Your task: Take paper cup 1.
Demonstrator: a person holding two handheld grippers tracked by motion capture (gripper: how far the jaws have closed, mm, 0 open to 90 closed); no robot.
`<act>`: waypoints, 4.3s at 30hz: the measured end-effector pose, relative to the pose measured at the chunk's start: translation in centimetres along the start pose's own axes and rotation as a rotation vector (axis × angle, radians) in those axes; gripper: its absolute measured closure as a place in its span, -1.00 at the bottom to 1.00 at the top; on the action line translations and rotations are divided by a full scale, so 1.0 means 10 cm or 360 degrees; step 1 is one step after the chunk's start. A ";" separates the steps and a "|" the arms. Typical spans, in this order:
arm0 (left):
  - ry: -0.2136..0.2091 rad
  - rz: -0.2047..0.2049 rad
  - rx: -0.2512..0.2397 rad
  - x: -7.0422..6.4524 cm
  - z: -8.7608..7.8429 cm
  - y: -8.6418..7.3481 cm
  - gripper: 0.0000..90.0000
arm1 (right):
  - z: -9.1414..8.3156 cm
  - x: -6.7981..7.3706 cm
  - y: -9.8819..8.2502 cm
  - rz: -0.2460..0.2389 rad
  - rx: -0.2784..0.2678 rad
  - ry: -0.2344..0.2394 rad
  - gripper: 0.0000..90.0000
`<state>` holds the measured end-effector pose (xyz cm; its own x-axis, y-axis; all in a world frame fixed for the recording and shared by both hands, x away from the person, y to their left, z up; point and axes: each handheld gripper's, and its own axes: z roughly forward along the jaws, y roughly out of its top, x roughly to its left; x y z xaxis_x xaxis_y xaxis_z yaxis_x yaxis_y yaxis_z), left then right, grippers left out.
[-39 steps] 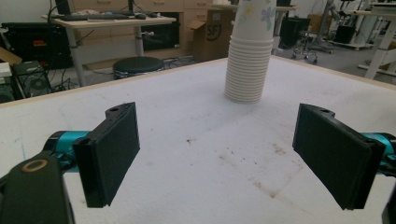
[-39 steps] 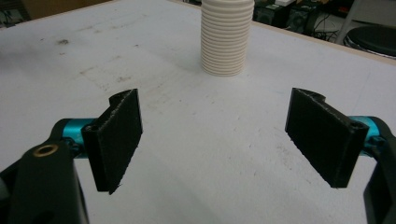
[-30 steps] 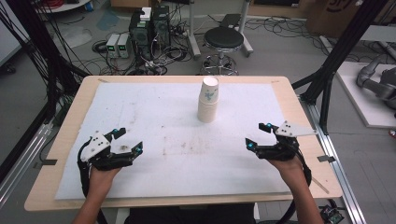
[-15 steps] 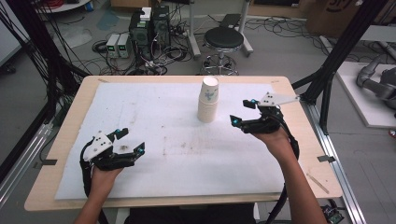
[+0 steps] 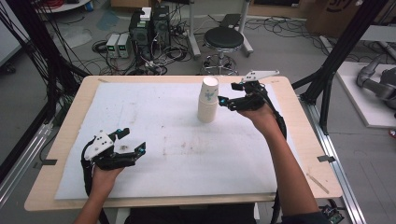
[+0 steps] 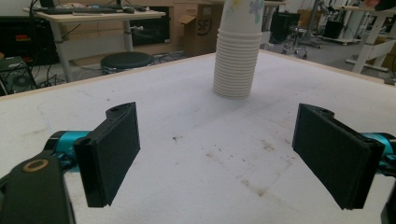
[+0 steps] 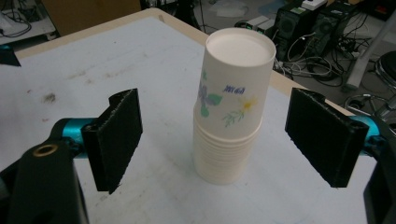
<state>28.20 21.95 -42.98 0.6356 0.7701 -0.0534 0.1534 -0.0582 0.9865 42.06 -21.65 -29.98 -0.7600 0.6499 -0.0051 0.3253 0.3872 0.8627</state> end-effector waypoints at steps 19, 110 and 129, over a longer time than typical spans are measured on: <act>-0.0008 -0.0015 0.0000 0.03 0.00 -0.01 -0.67 | 0.57 -0.24 0.22 0.0080 0.0145 -0.0015 -0.57; -0.0292 0.0035 0.0010 -0.21 0.13 0.00 -0.67 | -0.44 0.37 -0.76 -0.0059 -0.0054 0.0338 -0.19; -0.0364 0.0036 0.0073 -0.24 0.17 -0.04 -0.66 | -0.43 0.51 -0.92 -0.0056 -0.0077 0.0351 -0.22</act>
<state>27.90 19.01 -43.47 0.7935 0.6045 -0.0701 0.1681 -0.1070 0.9799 32.76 -24.68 -35.77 -0.8767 0.4759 0.0701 0.2730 0.3723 0.8871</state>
